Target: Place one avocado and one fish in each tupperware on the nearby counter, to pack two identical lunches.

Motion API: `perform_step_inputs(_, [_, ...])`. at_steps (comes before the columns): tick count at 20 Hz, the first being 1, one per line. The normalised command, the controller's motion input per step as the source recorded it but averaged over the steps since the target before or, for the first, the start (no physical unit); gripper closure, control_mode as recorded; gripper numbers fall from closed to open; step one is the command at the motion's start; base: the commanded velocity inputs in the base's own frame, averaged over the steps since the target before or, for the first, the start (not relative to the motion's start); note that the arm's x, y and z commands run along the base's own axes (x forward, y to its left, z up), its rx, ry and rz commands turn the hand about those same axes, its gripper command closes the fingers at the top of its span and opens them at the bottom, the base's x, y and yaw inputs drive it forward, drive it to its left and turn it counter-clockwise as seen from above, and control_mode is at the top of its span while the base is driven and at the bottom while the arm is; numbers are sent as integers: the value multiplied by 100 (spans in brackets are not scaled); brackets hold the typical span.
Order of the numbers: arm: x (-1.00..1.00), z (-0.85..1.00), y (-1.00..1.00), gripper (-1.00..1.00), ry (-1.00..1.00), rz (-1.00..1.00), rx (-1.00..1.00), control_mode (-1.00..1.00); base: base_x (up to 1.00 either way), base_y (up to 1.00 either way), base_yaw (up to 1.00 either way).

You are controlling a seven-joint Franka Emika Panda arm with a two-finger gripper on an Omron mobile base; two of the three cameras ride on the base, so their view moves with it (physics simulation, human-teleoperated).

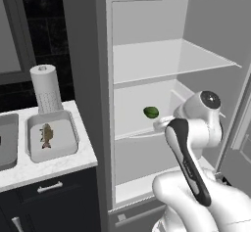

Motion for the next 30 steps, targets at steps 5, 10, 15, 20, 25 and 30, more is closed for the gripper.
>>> perform_step_inputs(5, [68,22,-23,-100,-16,16,0,-100,0,0,0])
perform_step_inputs(10, [57,37,-6,-100,4,1,3,-100,0,0,0])
perform_step_inputs(15, [82,-8,8,-100,9,-3,0,-100,0,0,0])
perform_step_inputs(20, [59,-46,4,-100,1,-3,0,-100,0,0,0])
perform_step_inputs(25, [49,-44,1,-100,0,-2,0,-100,0,0,0])
perform_step_inputs(30, [32,-32,8,-100,1,0,0,-100,0,0,0])
